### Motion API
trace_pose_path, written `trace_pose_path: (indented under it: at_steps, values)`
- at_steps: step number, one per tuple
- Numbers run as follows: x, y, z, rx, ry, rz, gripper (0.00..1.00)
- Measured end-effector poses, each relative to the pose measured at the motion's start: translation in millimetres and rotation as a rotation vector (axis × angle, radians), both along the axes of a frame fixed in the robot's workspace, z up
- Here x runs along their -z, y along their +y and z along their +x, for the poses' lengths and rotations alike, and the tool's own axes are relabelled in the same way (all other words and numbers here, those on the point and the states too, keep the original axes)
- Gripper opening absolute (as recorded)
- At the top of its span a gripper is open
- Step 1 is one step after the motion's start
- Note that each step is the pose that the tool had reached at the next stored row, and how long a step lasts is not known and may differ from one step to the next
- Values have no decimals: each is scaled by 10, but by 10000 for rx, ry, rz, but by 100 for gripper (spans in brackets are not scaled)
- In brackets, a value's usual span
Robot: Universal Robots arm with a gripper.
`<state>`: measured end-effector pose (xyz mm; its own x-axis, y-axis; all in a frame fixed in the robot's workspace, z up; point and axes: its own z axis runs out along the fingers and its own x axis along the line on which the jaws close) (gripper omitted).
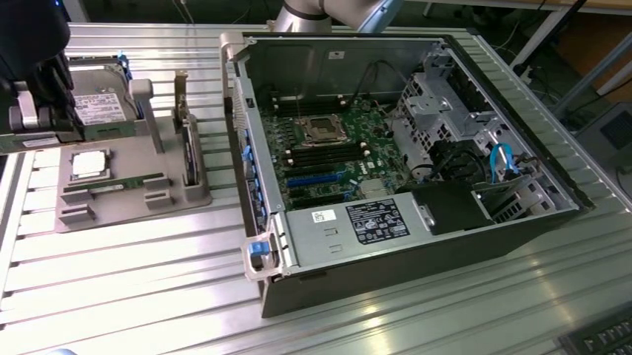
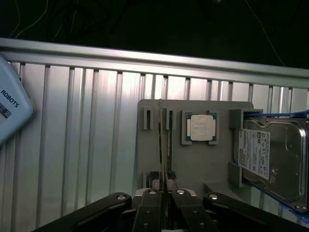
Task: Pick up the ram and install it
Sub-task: 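Pick up the ram and move it above insertion slot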
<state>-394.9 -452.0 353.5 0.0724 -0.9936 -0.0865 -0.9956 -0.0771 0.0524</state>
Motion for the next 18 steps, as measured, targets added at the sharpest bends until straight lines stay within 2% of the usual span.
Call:
trace_pose_path:
  at_steps: [7,10,18]
  values:
    - [-66,0,108,0,86,-1,14]
    - [-101,0,164,0,87,1,14]
    - [-195,0,526,0,88,9,14]
